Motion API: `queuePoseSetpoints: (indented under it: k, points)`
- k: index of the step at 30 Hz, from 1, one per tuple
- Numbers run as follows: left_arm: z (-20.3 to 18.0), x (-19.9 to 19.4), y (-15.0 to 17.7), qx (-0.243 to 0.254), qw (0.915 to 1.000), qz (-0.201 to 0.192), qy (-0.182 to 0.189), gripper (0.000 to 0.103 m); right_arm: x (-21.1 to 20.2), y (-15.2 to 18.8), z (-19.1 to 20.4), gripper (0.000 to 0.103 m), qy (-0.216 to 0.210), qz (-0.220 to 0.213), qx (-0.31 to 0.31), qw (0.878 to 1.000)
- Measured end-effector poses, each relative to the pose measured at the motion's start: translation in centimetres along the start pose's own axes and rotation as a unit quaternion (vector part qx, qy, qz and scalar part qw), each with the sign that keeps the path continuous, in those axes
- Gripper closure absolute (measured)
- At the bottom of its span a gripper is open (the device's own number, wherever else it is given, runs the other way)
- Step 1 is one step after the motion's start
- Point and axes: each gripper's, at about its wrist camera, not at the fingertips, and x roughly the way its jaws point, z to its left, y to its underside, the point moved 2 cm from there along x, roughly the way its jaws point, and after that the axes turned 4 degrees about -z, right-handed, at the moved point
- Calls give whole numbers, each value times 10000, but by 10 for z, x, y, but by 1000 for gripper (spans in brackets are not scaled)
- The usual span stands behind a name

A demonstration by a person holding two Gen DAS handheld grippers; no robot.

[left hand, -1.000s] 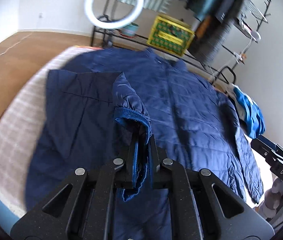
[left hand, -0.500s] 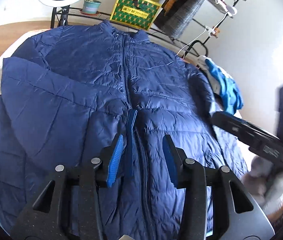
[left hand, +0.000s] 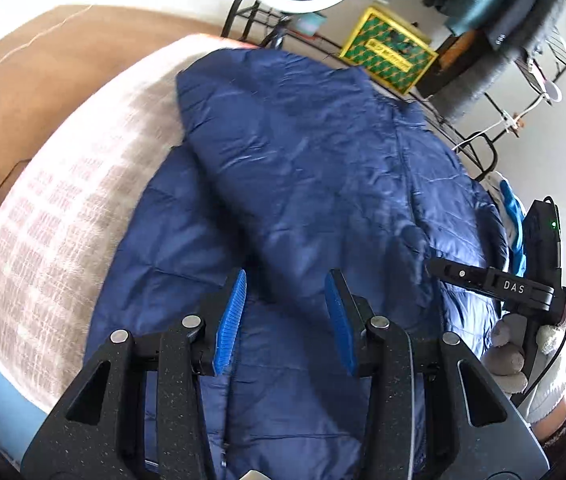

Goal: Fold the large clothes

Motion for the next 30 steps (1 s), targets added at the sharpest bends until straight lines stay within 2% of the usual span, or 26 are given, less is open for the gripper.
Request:
queuePoseSetpoints:
  k: [1,2,3,5,6,9,11,17,21,23,30]
  points:
    - [3,0,-4,-33,10000,-2,-4,61,6,-4,1,30,-46,53,12,10000]
    - [5,0,-10,-19,10000,-28,-8,61,9,-6,1,37,-69,77,12,9999]
    - [6,-1,-15,33,10000,-53,-42,61,9,-10,2,64,-87,68,-19,9999]
    - [8,-6,-30,231,9994,-235,-145,61,14,-15,4,97,-143,94,-152,9997]
    - [7,-9,-36,340,9988,-314,-180,61,14,-19,3,97,-175,72,-130,9997]
    - [7,-18,-54,787,9938,-678,-399,61,0,-42,7,98,-209,-357,-234,9989]
    - [13,-17,-62,817,9925,-791,-453,61,-15,-57,8,98,-229,-689,-315,9969]
    - [26,13,-78,1031,9901,-724,-617,61,-49,-106,-12,98,92,-1440,-330,9890]
    - [20,39,-96,1130,9894,-700,-578,61,-61,-133,-41,98,287,-1778,-24,9836]
    - [12,55,-109,1208,9886,-721,-534,61,-68,-142,-60,98,527,-1969,75,9790]
    - [-14,115,-144,1318,9884,-611,-450,61,-72,-153,-140,98,1030,-2114,769,9689]
